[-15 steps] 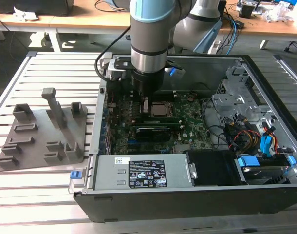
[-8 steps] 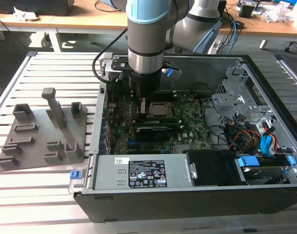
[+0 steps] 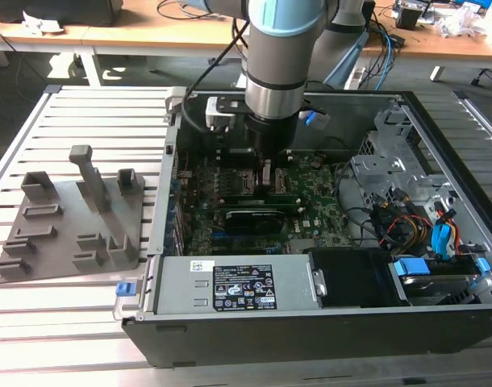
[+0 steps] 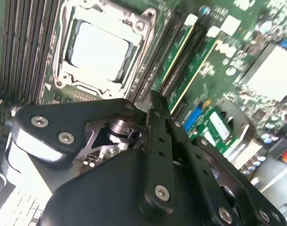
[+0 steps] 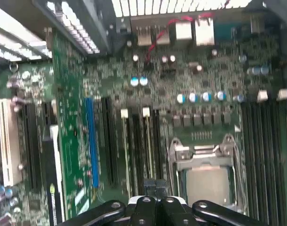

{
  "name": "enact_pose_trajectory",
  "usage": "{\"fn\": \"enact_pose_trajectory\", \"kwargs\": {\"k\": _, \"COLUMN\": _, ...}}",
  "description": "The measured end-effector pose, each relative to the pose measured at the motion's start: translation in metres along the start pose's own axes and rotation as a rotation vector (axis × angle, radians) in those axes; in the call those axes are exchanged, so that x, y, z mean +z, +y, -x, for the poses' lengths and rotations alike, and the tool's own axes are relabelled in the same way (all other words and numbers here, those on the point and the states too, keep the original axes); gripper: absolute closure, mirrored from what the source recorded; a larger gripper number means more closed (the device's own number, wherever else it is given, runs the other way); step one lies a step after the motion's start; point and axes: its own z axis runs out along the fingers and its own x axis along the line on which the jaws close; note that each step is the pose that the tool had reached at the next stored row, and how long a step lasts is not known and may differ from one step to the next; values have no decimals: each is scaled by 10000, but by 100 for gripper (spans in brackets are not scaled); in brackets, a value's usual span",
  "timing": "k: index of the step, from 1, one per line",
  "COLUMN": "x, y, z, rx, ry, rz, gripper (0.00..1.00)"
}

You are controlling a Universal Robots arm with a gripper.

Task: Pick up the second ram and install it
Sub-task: 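Press down the second ram until it locks into place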

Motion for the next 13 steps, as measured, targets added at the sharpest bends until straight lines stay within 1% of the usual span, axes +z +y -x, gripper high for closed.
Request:
{"fn": "enact_pose_trajectory", "kwargs": {"k": 1, "x": -77, "y": -16, "z": 1, "rx": -1, "ry": 31, "rz": -3, "gripper": 89}}
{"fn": "enact_pose_trajectory", "kwargs": {"k": 2, "x": -110, "y": -18, "z": 1, "rx": -1, "ry": 40, "rz": -4, "gripper": 89}}
{"fn": "enact_pose_trajectory", "kwargs": {"k": 4, "x": -243, "y": -17, "z": 0, "rx": 2, "ry": 49, "rz": -6, "gripper": 89}}
{"fn": "enact_pose_trajectory", "kwargs": {"k": 5, "x": -278, "y": -17, "z": 0, "rx": 1, "ry": 52, "rz": -5, "gripper": 89}}
{"fn": "enact_pose_trajectory", "kwargs": {"k": 6, "x": -298, "y": -17, "z": 0, "rx": 0, "ry": 50, "rz": -6, "gripper": 89}}
{"fn": "enact_pose_trajectory", "kwargs": {"k": 13, "x": -299, "y": -17, "z": -1, "rx": 0, "ry": 54, "rz": -6, "gripper": 89}}
